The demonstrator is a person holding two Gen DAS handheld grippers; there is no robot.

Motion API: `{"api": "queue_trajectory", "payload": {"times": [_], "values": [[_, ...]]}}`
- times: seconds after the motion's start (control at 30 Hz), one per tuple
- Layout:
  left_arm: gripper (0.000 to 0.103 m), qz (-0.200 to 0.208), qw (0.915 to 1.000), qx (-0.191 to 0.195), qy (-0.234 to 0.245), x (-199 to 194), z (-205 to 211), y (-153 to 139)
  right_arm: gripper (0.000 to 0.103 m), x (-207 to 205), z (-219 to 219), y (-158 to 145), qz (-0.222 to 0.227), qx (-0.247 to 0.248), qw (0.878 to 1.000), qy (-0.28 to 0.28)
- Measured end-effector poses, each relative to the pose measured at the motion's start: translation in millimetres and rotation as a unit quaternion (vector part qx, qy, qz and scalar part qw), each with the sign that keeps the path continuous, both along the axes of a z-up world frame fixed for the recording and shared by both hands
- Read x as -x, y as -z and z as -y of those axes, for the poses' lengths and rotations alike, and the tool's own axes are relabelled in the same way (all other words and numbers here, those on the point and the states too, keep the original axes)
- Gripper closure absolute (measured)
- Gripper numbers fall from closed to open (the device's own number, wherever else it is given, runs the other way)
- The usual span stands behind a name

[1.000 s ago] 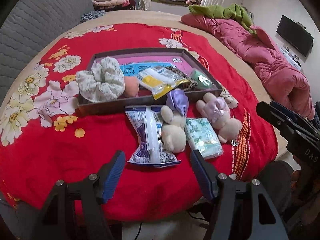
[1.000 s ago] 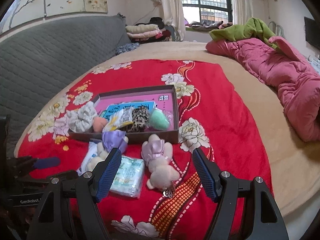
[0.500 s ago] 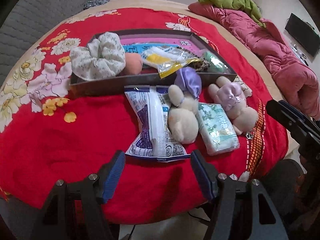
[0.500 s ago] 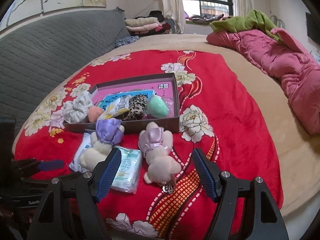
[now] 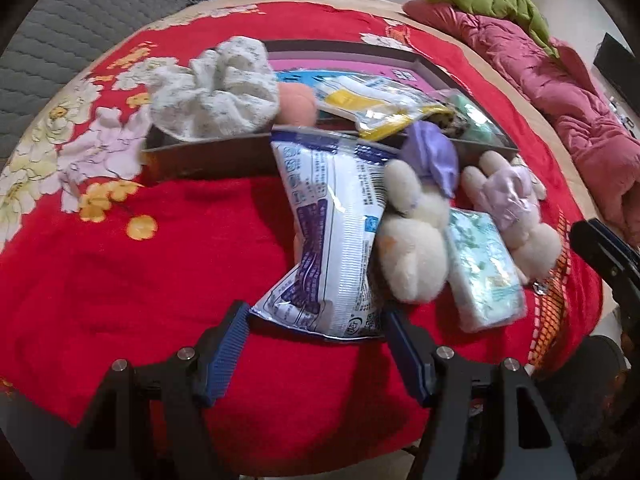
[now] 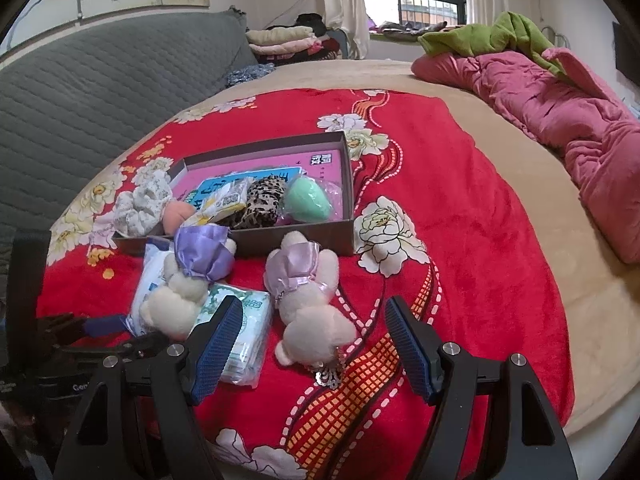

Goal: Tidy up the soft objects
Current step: 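Grasp the blue-and-white plastic bag with the left tool while the right tool grasps the pink-bow bunny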

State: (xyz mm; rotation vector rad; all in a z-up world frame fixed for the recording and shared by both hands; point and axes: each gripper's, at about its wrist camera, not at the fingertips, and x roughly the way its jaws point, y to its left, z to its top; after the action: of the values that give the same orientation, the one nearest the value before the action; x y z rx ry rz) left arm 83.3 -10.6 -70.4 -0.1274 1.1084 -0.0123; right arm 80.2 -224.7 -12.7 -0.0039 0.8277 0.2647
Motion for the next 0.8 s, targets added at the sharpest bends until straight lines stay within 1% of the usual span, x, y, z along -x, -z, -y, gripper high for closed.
{"api": "queue_trajectory", "payload": {"times": [0.07,0.17,0.27,0.43,0.5,0.73,0.8], "values": [[0.036,0.004,1.0,-0.003,-0.008,-3,-5,0,0.028,-2,1,2,0.0,-0.002,1.0,0.0],[0.036,0.008,0.9998,0.013,-0.011,-9,-11,0,0.028,-5,0,7,-0.004,-0.002,1.0,-0.003],[0.036,0.012,0.9997,0.017,-0.013,-13,-13,0,0.028,-9,-5,12,-0.009,0.005,1.0,-0.009],[0.036,0.017,0.9994,0.026,-0.018,-19,-15,0,0.028,-15,-14,23,-0.011,0.033,0.999,-0.021],[0.036,0.02,0.9991,0.031,-0.022,-23,-17,0,0.028,-19,-15,28,-0.013,0.037,0.999,-0.022],[0.036,0.034,0.9982,0.034,-0.037,-35,-23,0,0.028,-33,-11,44,-0.02,0.067,0.998,-0.004],[0.036,0.038,0.9979,0.035,-0.038,-38,-24,1,0.028,-35,-11,47,-0.022,0.064,0.998,-0.009]]}}
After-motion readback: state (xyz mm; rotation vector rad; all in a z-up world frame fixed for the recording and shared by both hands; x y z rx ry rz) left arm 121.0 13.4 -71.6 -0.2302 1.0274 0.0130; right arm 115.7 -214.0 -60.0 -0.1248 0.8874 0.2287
